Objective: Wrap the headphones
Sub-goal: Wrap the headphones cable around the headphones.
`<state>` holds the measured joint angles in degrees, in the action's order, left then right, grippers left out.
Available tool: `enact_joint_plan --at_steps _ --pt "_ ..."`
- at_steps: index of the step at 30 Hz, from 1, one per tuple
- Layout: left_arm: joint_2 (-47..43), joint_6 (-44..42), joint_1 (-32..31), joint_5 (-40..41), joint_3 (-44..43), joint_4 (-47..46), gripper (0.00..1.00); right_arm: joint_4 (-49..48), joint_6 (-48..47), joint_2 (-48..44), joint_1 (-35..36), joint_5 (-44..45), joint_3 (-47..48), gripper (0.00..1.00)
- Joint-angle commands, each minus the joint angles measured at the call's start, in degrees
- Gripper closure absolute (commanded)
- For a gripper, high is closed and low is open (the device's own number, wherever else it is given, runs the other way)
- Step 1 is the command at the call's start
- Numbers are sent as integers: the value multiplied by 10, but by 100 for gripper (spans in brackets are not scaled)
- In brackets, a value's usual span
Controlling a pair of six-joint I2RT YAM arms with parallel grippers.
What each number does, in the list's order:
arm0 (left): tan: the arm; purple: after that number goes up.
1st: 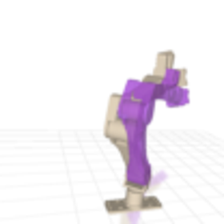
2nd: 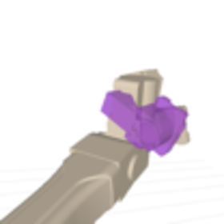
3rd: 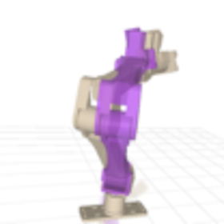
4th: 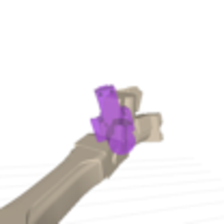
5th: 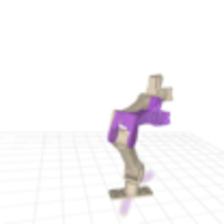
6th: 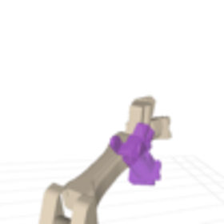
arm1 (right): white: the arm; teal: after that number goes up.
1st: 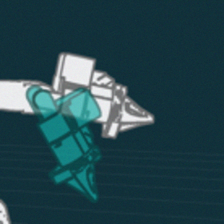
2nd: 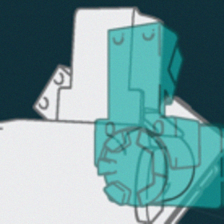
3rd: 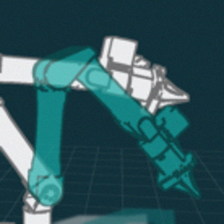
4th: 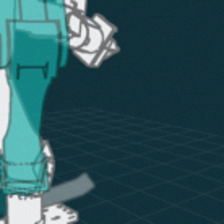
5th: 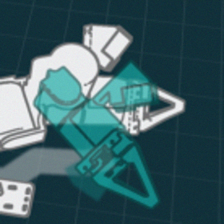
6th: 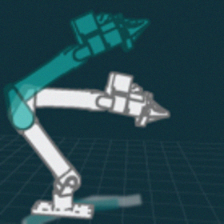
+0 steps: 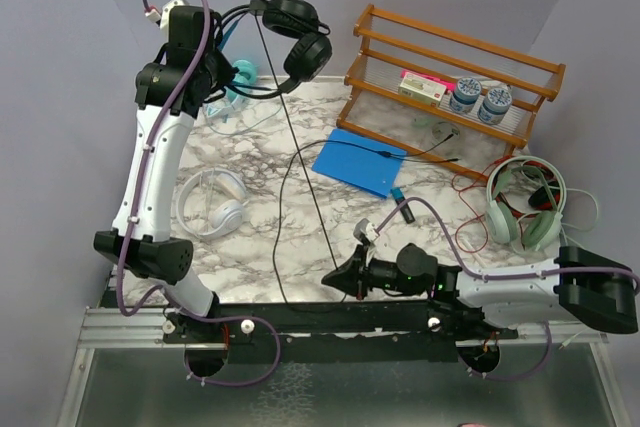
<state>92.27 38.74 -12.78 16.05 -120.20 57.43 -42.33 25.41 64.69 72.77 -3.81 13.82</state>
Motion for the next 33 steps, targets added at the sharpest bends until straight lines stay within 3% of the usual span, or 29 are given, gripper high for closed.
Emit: enact_joint_plan --at_steps 1,7,14,17,20,24,29,33 --pt "17 42 26 -4 -66 -59 100 47 -10 -7 6 -16 -12 99" --pt "-2 13 26 57 25 -84 100 164 -39 -68 6 -78 76 99" --pt "-52 -59 26 306 214 -153 100 411 -133 -161 6 -35 272 99" --pt "-53 -97 26 316 251 -164 100 517 -182 -152 6 23 374 99" --pt "-75 -149 21 260 299 -213 100 585 -225 -124 5 104 470 99" --pt "-129 -235 -9 237 395 -302 100 620 -298 -83 5 216 554 99" --pt "-167 -326 -95 311 470 -331 100 601 -391 -14 -8 346 604 99" --pt "-182 -365 -152 349 512 -331 100 579 -371 29 -113 292 649 99"
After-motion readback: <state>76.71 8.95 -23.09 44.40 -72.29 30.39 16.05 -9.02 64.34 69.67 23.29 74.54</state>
